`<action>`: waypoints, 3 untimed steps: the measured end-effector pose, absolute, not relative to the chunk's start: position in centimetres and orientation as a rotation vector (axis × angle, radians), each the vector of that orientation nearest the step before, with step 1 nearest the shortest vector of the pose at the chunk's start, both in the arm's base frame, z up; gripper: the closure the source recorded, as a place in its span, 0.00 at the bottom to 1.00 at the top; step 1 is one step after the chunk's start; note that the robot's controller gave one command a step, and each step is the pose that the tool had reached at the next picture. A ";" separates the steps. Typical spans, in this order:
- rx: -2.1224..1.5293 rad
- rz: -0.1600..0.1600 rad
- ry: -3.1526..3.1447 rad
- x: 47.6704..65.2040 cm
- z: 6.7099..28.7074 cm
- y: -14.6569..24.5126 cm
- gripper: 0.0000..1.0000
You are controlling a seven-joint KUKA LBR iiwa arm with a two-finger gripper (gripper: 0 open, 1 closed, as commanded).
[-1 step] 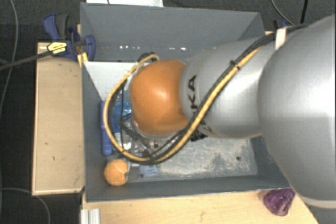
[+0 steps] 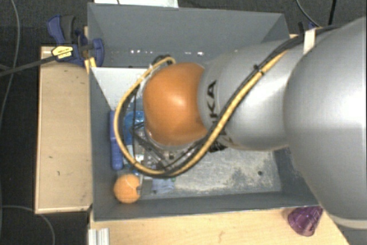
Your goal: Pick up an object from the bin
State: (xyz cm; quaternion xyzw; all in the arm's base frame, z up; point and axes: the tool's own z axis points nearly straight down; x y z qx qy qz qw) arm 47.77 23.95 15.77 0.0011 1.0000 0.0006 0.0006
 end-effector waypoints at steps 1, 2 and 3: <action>-0.140 0.002 3.137 48.1 14.3 23.8 0.00; -0.335 0.011 3.110 48.0 9.7 23.5 0.00; -0.331 0.014 3.108 48.1 9.9 23.6 0.00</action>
Offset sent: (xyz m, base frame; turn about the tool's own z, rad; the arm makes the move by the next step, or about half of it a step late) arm -0.0007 -0.0068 -0.0631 -0.2161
